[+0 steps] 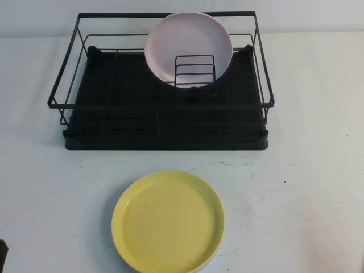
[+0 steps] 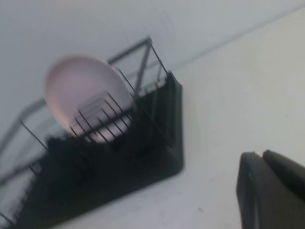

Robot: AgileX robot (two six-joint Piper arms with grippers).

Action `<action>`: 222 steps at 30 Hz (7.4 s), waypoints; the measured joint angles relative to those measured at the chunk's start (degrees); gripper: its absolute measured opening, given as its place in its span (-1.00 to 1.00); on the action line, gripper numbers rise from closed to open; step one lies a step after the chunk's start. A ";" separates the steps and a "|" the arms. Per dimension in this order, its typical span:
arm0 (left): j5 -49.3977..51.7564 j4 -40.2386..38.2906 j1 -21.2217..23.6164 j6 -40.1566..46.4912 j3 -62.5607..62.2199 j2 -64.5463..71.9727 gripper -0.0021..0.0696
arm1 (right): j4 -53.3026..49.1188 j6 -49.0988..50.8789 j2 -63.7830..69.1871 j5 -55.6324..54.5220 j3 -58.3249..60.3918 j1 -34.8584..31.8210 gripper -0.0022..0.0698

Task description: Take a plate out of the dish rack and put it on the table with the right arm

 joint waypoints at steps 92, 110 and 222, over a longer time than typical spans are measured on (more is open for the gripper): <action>0.46 0.00 0.00 -0.04 0.00 0.00 -0.95 | 9.38 -30.37 133.35 54.10 -141.73 3.64 -0.99; 0.46 0.00 0.00 -0.04 0.00 0.00 -0.95 | 13.94 -55.96 135.34 51.99 -142.19 3.64 0.04; 1.88 0.00 0.00 -0.04 0.00 0.00 -0.95 | -12.96 -18.97 70.93 47.78 -84.46 10.79 -0.83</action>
